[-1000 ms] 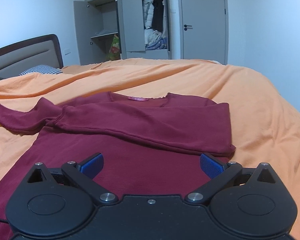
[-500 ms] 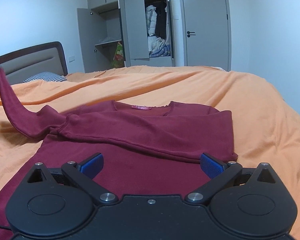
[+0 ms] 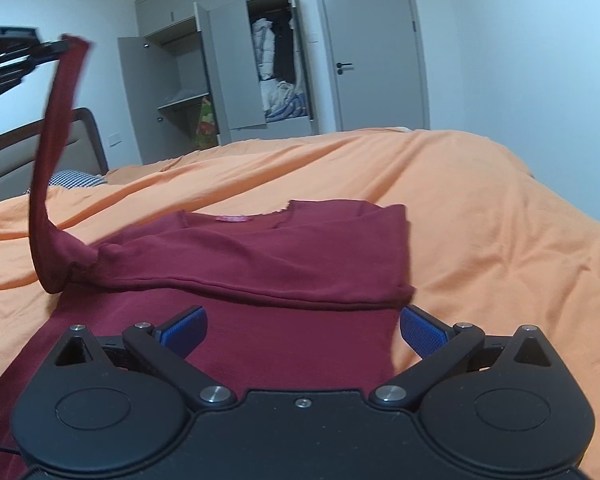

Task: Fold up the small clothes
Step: 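Lay the held sleeve across the shirt body and open the left gripper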

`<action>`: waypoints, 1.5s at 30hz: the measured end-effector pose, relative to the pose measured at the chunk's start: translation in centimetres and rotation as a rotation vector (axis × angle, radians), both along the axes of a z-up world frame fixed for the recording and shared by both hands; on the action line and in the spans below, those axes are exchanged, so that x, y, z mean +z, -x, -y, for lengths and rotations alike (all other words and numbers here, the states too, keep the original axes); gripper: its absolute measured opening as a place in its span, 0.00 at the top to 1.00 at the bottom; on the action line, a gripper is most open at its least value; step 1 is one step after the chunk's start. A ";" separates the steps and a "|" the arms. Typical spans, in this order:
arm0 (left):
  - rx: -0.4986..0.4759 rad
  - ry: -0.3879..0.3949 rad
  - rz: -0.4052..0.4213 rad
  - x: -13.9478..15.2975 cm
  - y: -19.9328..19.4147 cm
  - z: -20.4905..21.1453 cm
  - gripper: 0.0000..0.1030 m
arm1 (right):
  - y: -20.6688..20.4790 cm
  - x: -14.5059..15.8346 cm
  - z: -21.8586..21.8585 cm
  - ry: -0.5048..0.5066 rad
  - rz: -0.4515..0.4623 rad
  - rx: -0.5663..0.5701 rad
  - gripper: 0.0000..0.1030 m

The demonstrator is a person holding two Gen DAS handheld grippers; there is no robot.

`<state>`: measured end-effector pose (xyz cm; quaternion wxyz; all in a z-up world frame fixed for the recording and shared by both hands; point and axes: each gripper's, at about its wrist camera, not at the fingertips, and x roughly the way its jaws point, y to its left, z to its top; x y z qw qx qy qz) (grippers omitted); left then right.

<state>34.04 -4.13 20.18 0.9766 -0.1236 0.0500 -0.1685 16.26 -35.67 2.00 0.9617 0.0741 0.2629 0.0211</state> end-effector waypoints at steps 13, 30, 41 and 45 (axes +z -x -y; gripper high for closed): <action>-0.307 -0.129 -0.268 -12.3 -5.6 13.5 0.97 | 3.6 -0.9 4.8 -0.009 -0.026 -0.136 0.01; -0.388 -0.175 -0.494 -19.9 -6.3 17.9 0.76 | 4.5 -2.1 6.3 -0.046 -0.057 -0.195 0.01; -0.366 -0.133 -0.453 -17.2 -2.0 14.4 0.01 | 3.3 -2.5 5.9 -0.063 -0.070 -0.162 0.01; -0.272 -0.169 -0.444 -15.2 0.0 11.3 0.01 | 1.5 -2.2 5.0 -0.081 -0.067 -0.091 0.01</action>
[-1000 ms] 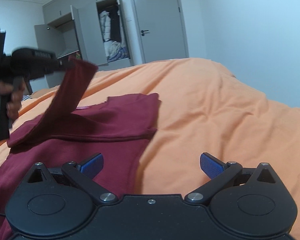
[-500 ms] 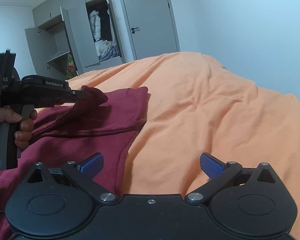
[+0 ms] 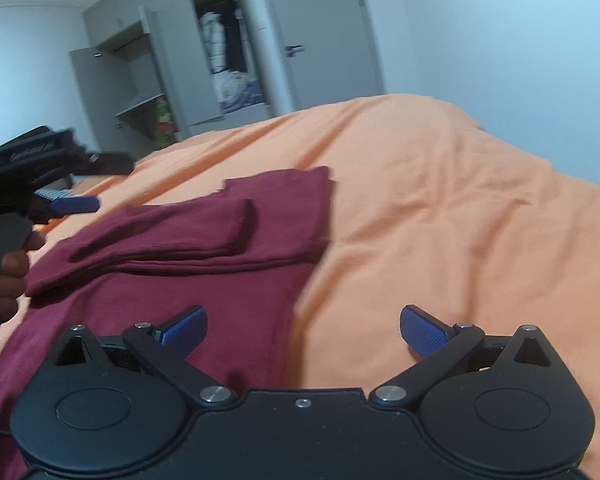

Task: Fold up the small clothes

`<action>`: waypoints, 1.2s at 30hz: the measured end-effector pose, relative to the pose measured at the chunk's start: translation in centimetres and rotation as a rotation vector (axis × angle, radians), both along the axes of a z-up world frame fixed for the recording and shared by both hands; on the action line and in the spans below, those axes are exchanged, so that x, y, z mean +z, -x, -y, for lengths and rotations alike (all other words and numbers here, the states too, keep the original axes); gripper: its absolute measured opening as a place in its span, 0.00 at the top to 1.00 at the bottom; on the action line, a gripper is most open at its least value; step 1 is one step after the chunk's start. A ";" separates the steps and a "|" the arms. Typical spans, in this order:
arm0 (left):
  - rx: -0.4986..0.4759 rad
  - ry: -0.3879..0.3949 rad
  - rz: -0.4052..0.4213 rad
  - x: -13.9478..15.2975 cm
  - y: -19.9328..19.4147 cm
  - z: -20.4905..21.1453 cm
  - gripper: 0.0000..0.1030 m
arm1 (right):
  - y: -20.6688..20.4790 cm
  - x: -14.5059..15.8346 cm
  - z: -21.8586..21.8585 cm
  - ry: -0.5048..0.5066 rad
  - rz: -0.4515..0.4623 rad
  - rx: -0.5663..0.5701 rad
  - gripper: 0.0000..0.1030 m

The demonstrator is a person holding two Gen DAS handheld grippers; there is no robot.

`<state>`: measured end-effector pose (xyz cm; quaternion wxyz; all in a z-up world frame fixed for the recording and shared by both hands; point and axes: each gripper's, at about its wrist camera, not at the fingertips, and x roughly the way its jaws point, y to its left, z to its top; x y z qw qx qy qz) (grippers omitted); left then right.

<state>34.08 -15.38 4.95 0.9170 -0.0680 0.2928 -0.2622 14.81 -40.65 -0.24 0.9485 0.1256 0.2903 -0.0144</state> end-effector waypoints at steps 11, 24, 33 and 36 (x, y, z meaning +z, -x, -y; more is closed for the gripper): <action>0.400 -0.338 0.025 -3.0 6.7 -14.5 0.00 | -8.9 1.0 -2.4 -0.026 0.019 0.122 0.11; 0.372 -0.487 0.114 -6.5 2.9 -15.5 0.13 | -16.6 -1.6 -2.8 -0.145 -0.072 0.148 0.25; 0.250 -0.505 0.150 -7.0 2.8 -14.7 0.31 | -18.6 0.1 -3.9 -0.184 -0.091 0.186 0.93; 0.225 -0.483 0.136 -7.1 3.4 -14.7 0.30 | -18.2 3.2 -3.8 -0.222 -0.026 0.201 0.94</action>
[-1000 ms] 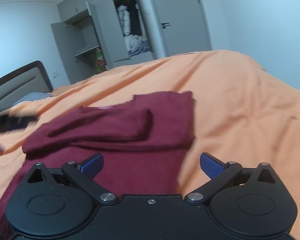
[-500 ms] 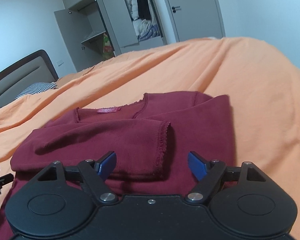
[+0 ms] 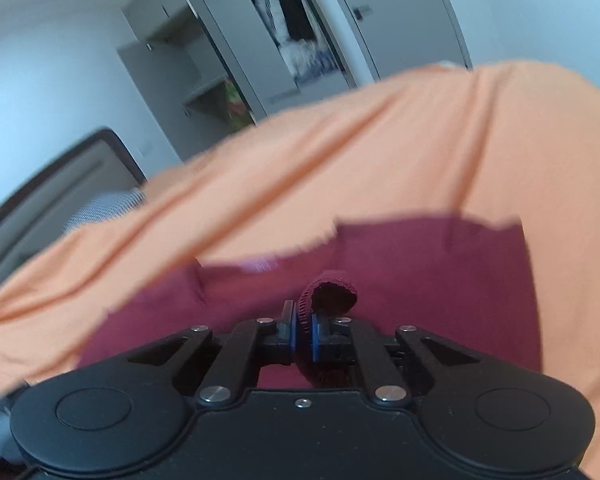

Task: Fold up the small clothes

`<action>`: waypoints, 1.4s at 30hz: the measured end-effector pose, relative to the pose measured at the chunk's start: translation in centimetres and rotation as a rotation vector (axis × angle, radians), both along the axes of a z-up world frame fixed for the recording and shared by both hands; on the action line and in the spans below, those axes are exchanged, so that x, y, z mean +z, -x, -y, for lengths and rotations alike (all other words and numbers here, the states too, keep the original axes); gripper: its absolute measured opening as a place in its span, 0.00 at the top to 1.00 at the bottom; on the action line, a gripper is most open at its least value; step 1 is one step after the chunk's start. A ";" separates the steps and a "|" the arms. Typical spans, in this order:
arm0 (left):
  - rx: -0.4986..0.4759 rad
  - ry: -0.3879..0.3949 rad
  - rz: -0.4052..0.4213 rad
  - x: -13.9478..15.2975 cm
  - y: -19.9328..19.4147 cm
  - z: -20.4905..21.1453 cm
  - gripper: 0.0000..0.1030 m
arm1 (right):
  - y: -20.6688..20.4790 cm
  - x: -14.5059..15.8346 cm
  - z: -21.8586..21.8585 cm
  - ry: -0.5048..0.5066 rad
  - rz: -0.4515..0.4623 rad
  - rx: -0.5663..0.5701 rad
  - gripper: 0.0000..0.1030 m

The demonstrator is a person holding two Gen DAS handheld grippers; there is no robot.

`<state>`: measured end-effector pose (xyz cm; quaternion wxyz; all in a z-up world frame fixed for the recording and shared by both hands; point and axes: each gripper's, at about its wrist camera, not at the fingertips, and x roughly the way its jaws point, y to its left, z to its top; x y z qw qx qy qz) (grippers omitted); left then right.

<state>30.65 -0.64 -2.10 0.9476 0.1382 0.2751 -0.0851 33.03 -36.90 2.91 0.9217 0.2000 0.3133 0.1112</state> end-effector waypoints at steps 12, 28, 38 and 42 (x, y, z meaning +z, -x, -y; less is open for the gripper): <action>0.094 0.001 0.020 1.0 -1.1 1.4 0.76 | -0.5 15.1 -0.6 -0.104 0.254 0.067 0.95; 0.231 0.058 0.023 4.0 0.0 -2.6 0.90 | 0.7 7.9 0.1 -0.101 0.116 0.035 0.96; 0.147 -0.064 -0.001 3.8 0.8 -1.0 0.89 | 1.8 8.0 -0.8 0.014 0.226 0.069 0.96; 0.116 -0.038 -0.047 2.2 1.4 -0.8 0.85 | 3.3 4.7 -0.1 0.097 0.168 0.060 0.96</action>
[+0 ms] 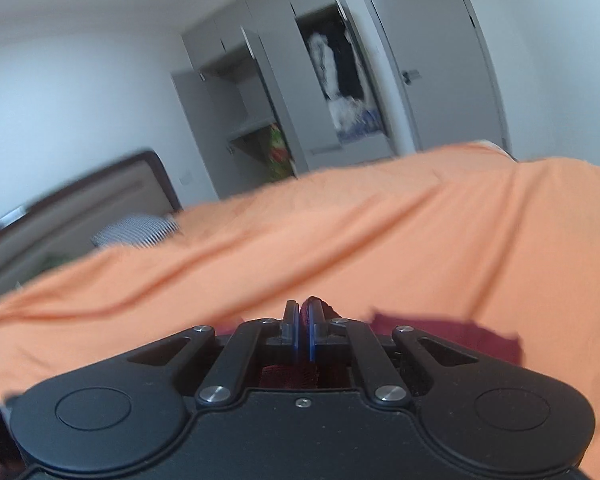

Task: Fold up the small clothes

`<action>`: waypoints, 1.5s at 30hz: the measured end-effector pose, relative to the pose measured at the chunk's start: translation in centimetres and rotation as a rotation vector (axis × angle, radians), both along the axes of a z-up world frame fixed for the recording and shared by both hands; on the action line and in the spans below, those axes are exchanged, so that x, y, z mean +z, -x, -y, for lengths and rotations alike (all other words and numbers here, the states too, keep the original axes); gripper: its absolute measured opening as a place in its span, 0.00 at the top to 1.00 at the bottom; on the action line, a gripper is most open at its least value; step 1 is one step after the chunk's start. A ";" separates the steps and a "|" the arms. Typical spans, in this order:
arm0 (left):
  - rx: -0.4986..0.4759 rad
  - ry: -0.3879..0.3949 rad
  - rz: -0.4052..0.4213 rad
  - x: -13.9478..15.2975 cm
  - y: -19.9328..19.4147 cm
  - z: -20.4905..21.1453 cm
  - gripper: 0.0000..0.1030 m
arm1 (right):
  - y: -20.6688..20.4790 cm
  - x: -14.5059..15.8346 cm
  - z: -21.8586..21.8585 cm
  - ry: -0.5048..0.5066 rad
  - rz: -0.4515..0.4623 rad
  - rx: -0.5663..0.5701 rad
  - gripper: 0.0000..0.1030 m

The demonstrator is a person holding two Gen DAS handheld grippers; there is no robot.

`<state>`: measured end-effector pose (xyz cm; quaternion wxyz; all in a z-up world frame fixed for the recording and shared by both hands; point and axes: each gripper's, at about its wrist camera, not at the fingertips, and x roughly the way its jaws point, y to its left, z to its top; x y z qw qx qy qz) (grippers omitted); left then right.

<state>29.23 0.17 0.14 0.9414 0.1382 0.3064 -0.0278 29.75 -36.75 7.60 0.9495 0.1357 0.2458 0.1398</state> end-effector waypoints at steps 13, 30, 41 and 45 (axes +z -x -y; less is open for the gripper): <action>0.040 0.285 -0.042 0.9 1.0 -6.7 0.18 | 2.8 -8.1 1.6 -0.060 -0.200 -0.071 0.73; 0.043 0.695 -0.189 -1.0 -12.9 -7.9 0.95 | 0.6 -8.7 1.5 -0.073 -0.232 -0.099 0.95; 0.029 0.527 0.006 3.5 -12.6 -7.0 0.96 | -0.9 -5.1 -2.3 0.112 -0.062 -0.066 0.98; 0.054 0.519 -0.020 1.7 -13.7 -7.4 0.96 | -1.9 -6.1 -2.1 0.122 -0.099 -0.075 0.98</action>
